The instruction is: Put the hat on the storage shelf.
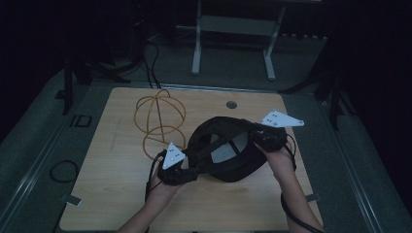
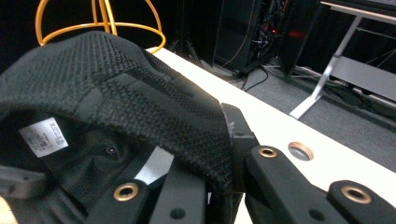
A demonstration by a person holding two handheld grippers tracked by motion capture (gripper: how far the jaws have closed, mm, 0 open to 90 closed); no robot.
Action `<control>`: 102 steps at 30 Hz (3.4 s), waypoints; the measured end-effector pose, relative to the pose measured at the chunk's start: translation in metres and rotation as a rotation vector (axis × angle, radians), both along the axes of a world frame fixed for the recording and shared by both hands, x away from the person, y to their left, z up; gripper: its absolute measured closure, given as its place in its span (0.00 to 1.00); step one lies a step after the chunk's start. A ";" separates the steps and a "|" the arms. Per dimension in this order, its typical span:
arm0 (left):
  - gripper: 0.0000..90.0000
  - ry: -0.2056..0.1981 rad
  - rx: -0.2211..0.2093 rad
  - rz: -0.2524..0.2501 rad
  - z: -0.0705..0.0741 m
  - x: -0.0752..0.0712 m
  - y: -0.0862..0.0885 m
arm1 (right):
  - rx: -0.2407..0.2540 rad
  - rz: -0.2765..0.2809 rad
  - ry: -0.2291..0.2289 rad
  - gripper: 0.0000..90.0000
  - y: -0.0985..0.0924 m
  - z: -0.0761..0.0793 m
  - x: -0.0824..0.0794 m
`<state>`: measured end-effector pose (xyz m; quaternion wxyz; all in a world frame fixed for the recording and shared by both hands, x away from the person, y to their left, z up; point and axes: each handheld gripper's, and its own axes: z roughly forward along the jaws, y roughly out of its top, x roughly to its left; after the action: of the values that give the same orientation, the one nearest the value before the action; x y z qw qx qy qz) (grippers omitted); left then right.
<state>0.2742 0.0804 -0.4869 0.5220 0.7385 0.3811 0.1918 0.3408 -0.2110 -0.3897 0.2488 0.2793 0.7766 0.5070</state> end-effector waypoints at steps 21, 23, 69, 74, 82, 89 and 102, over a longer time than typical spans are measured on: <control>0.99 -0.063 0.062 0.083 0.011 0.005 -0.011 | 0.021 0.006 0.020 0.98 -0.001 -0.018 -0.011; 0.99 -0.064 0.050 0.077 0.015 0.004 -0.011 | 0.037 0.004 0.025 0.98 -0.004 -0.022 -0.013; 0.99 -0.240 0.101 -0.064 0.077 0.002 -0.007 | 0.106 0.060 0.108 0.51 -0.070 -0.059 -0.109; 0.99 -0.298 0.110 -0.163 0.080 -0.002 0.001 | 0.094 0.068 0.051 0.57 -0.077 -0.039 -0.112; 0.99 -0.336 0.112 -0.368 0.083 -0.006 0.012 | 0.069 0.136 -0.015 0.63 -0.068 -0.008 -0.109; 0.99 -0.334 0.084 -0.503 0.085 -0.009 0.022 | 0.013 0.289 -0.051 0.60 -0.042 0.007 -0.113; 0.99 -0.314 0.061 -0.584 0.084 -0.015 0.013 | -0.071 0.471 -0.036 0.53 -0.004 0.006 -0.110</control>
<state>0.2595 0.0938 -0.4029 0.5849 0.7934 0.0626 0.1568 0.2310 -0.2151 -0.3842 0.1469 0.0723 0.8331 0.5283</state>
